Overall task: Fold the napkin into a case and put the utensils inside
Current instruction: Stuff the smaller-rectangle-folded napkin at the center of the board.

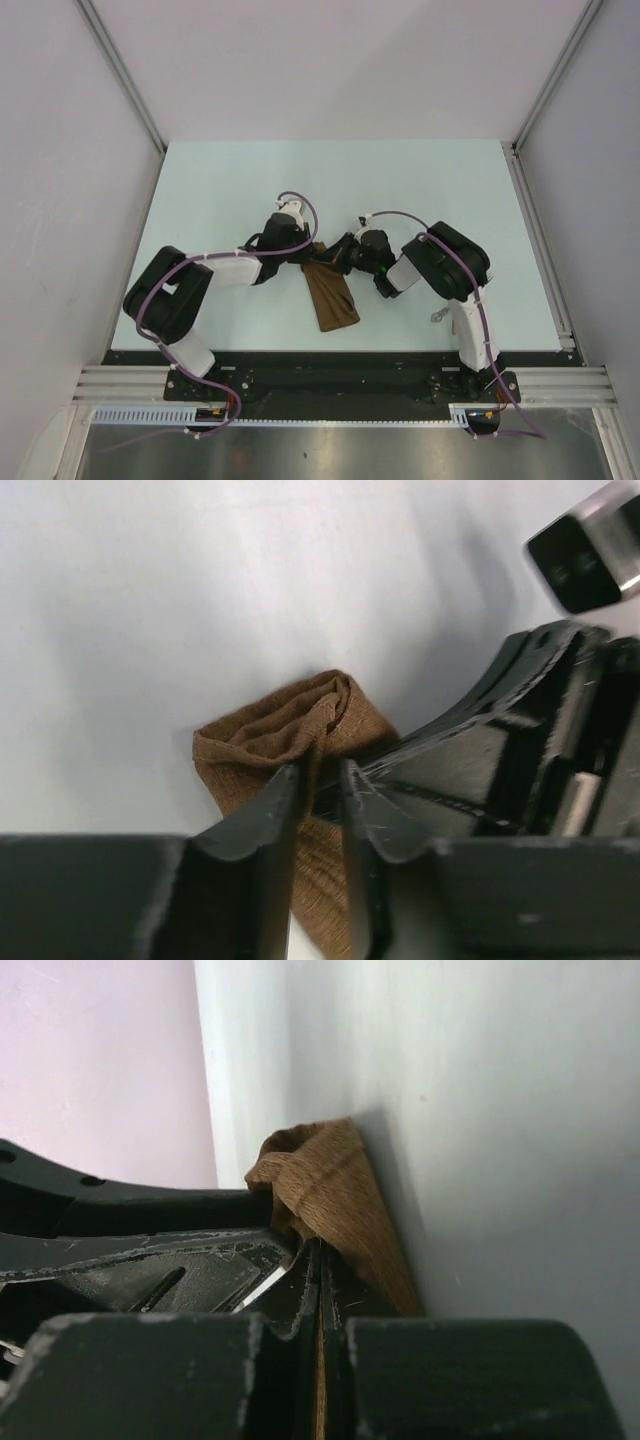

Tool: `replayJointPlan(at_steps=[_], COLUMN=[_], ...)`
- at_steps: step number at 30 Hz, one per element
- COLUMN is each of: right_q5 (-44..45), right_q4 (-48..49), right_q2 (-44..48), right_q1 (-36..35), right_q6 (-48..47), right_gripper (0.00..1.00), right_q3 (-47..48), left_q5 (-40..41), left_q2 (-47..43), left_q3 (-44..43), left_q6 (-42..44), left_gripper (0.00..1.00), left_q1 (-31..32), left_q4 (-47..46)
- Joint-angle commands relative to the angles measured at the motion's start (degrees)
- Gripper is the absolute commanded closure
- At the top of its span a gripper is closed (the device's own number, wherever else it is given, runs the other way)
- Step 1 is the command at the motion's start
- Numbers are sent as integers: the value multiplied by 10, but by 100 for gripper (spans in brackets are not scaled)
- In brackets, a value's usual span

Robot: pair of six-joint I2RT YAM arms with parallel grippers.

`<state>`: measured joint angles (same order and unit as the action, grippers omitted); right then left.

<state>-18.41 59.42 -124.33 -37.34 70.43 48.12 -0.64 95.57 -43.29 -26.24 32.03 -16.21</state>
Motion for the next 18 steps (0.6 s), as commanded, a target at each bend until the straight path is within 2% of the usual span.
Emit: replayJointPlan(at_steps=[1,7,9,12,14,16,17,18], right_q5=[-1,-37,-42,-50,-51,-51,-55,-59], right_q4=[-86,-248,-299,-364,-395,-415,-418,-425], right_q2=[80,154,176,223,266,300,330,344], right_q1=[15,38,47,55,61,65,67,73], right_q6=[-78,-153,-184,-239,-270,-303,-306,-309], right_gripper=[100,100,100,99,98,97,97,97], right_q3=[-15,-1,-6,-27,-53,-80,-103,-110], left_q5=[-4,5,34,44,19,-14,-48,-61], left_q2=[-50,-132,-165,-224,-262,-286,-304,-310], left_q3=[-21,-7,6,33,62,107,126,144], left_q6=[18,-1,-1,-3,-22,-50,-62,-75], left_gripper=[61,50,44,42,44,54,60,71], left_q1=[3,5,4,5,5,5,6,8], left_q4=[65,114,133,175,188,168,151,135])
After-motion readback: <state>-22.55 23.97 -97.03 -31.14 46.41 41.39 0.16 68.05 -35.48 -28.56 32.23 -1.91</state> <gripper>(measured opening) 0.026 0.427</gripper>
